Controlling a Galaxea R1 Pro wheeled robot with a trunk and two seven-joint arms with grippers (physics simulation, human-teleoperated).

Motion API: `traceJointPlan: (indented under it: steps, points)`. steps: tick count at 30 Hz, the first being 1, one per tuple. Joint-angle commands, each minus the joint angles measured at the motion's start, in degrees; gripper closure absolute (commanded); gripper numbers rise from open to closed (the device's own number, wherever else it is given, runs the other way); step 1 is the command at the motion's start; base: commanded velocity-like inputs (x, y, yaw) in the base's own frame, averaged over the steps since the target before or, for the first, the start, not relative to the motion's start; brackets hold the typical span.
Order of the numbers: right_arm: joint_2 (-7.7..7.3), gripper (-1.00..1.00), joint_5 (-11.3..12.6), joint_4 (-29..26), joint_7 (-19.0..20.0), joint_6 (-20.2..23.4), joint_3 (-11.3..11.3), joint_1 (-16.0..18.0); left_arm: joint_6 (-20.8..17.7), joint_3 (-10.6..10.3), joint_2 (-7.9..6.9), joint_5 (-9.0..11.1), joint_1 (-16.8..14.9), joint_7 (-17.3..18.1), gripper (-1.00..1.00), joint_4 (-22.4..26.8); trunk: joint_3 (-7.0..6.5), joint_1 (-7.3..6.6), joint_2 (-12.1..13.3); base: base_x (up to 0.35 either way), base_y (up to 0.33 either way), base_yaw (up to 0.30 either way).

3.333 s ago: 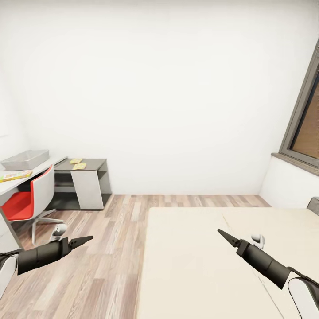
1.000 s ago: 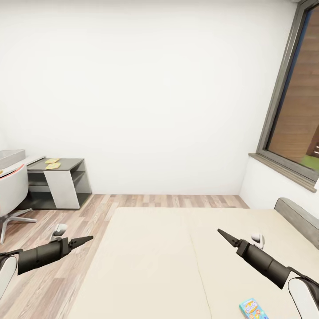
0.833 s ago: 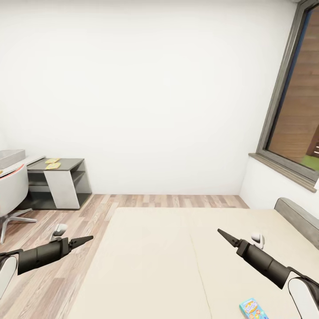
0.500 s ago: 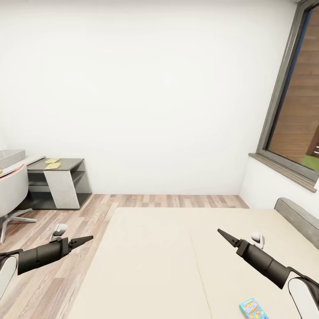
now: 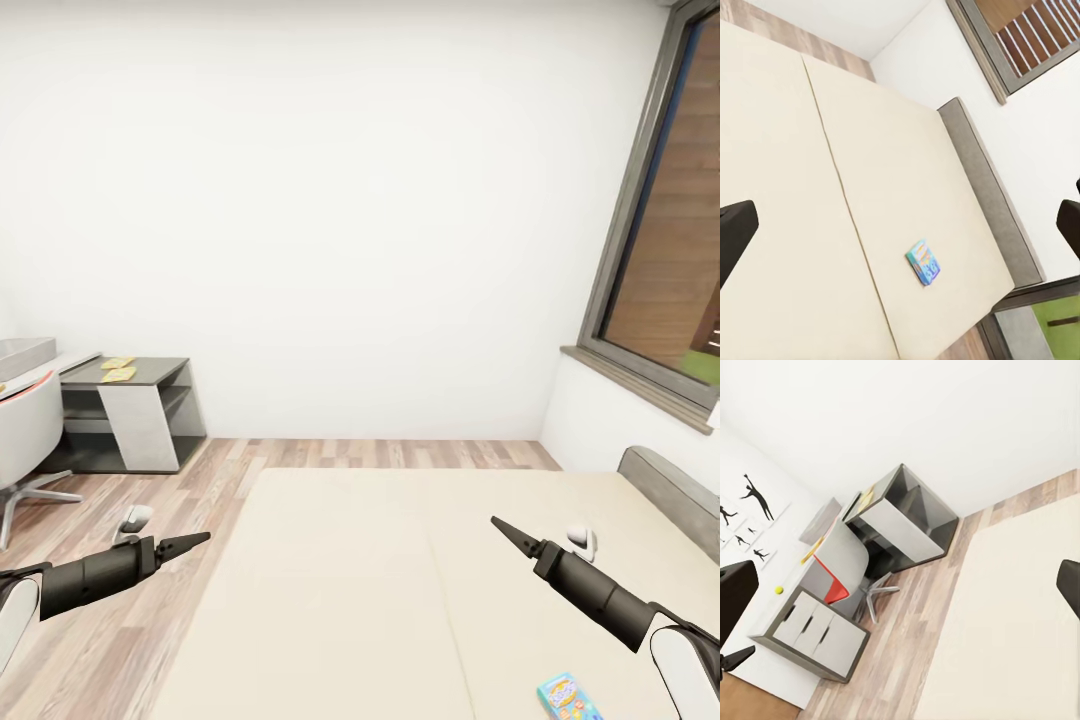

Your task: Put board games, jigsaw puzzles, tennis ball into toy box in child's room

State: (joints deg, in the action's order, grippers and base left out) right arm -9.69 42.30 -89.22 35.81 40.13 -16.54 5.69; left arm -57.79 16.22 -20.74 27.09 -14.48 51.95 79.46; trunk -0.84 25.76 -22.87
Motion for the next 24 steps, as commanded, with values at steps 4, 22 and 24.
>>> traceJointPlan:
  steps: [4, 22, 24]
  points:
    - [0.02, -1.0, 0.2, 0.0, 0.1, 0.4, -0.1, 0.0, -0.2, 0.0, 0.0, -0.1, 0.0, 0.3, -1.0, 0.0, 0.03, 0.02, -0.1, 0.0, -0.215, 0.0]
    - [-0.03, -1.0, 0.2, 0.0, 0.1, 0.4, -0.1, 0.0, -0.2, 0.0, 0.0, -0.1, 0.0, 0.3, -1.0, 0.0, 0.03, 0.02, -0.1, 0.0, -0.285, 0.0]
    - [0.0, -1.0, 0.2, 0.0, 0.1, 0.4, -0.1, 0.0, -0.2, 0.0, 0.0, -0.1, 0.0, 0.3, -1.0, 0.0, 0.03, 0.02, -0.1, 0.0, -0.266, 0.0]
